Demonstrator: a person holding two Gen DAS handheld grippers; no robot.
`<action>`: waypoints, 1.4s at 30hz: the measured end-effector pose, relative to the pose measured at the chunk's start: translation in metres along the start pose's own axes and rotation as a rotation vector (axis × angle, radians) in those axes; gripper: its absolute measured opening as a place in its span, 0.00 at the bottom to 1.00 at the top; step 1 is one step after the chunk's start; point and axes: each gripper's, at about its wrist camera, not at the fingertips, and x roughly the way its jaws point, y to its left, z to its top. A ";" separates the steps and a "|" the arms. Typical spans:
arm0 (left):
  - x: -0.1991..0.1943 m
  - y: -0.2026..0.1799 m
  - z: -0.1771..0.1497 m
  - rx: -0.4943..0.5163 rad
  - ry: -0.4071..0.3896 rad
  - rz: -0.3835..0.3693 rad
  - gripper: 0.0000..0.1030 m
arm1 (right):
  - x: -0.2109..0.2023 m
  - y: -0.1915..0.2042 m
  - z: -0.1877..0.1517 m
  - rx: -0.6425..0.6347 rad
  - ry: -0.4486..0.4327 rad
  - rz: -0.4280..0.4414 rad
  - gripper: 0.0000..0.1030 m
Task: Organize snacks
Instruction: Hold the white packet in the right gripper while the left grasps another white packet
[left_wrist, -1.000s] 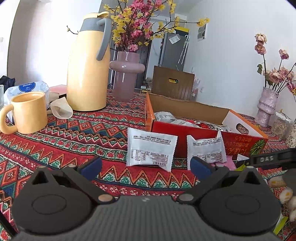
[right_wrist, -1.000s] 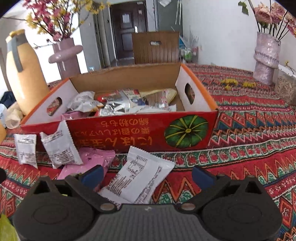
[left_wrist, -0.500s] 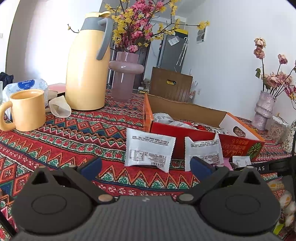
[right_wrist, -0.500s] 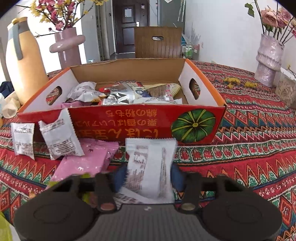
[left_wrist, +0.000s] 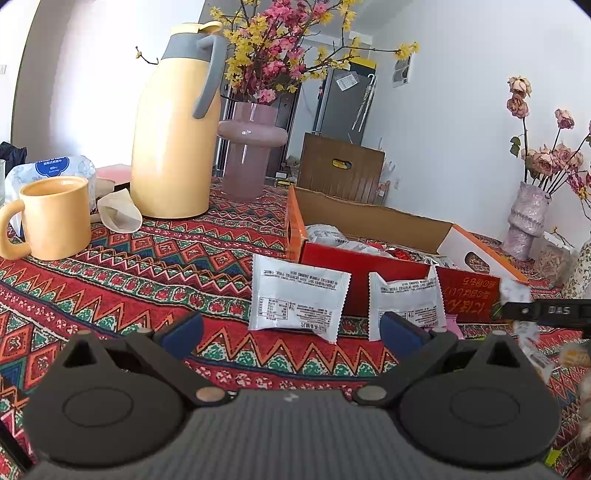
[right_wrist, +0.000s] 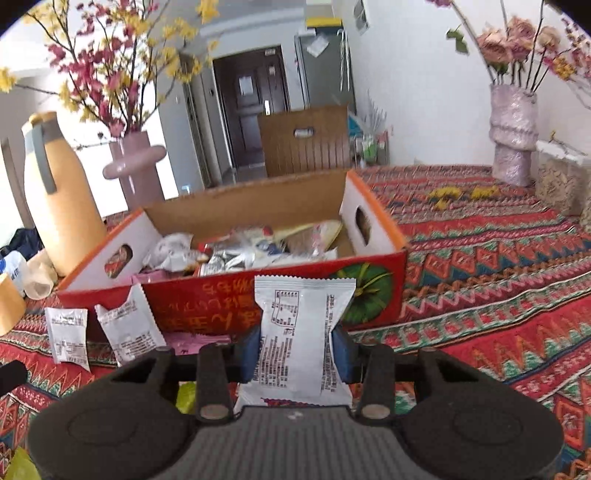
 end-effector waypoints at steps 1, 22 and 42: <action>0.000 0.000 0.000 0.000 0.000 0.000 1.00 | -0.005 -0.003 -0.001 -0.003 -0.018 -0.007 0.39; 0.004 -0.002 0.000 0.008 0.019 0.014 1.00 | -0.032 -0.058 -0.028 -0.041 -0.038 -0.097 0.39; 0.011 -0.012 0.007 0.076 0.077 0.024 1.00 | -0.026 -0.061 -0.040 -0.020 -0.027 -0.084 0.39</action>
